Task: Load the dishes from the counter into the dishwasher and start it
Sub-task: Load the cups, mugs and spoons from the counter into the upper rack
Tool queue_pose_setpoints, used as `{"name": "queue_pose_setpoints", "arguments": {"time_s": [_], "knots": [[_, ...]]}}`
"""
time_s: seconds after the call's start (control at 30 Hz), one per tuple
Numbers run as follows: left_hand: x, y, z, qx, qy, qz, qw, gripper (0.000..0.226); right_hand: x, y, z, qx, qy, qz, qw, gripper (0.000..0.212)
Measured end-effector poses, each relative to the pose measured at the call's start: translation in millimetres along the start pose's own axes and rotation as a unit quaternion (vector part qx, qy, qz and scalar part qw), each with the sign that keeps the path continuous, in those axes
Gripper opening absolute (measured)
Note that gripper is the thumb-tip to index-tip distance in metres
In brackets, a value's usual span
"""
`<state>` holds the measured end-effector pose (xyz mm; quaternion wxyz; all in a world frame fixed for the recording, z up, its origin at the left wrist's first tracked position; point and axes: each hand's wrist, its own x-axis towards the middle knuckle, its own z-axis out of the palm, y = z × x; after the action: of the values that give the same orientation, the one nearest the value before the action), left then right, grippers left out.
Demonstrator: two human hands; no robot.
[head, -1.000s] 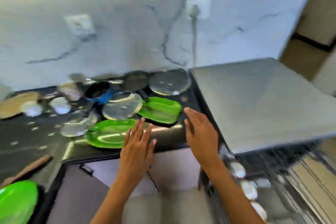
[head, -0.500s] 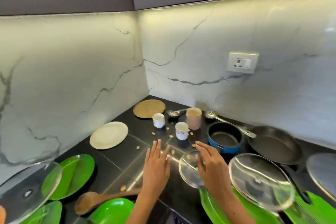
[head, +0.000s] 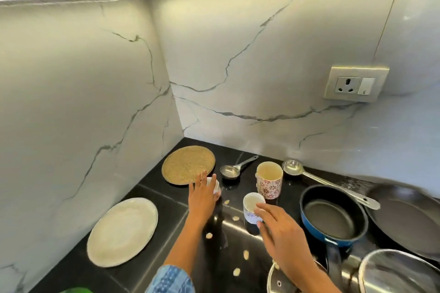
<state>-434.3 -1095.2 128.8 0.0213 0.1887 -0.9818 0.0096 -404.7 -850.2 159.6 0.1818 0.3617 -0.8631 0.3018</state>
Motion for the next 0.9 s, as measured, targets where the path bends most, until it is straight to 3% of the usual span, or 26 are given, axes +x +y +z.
{"name": "queue_pose_setpoints", "arguments": {"time_s": [0.27, 0.4, 0.7, 0.83, 0.9], "knots": [[23.4, -1.8, 11.2, 0.033, -0.013, 0.013, 0.999, 0.052, -5.3, 12.3, -1.2, 0.001, -0.025, 0.034, 0.999, 0.039], [5.7, 4.8, 0.0, -0.005, 0.062, 0.014, 0.998, 0.051, -17.5, 17.5, -17.2, 0.007, -0.01, 0.041, 0.999, 0.029], [-119.6, 64.6, -77.3, -0.051, 0.239, 0.149, 0.958, 0.061, -84.9, 12.2, -86.1, 0.012, 0.068, 0.053, 0.996, 0.027], [-203.0, 123.2, -104.5, -0.084, 0.266, 0.212, 0.936, 0.065, -148.6, 7.5, -137.8, 0.007, 0.104, 0.065, 0.992, 0.024], [-245.4, 158.9, -110.9, -0.101, 0.266, 0.245, 0.927, 0.053, -189.4, 5.3, -167.3, 0.0, 0.12, 0.072, 0.99, 0.027]]}}
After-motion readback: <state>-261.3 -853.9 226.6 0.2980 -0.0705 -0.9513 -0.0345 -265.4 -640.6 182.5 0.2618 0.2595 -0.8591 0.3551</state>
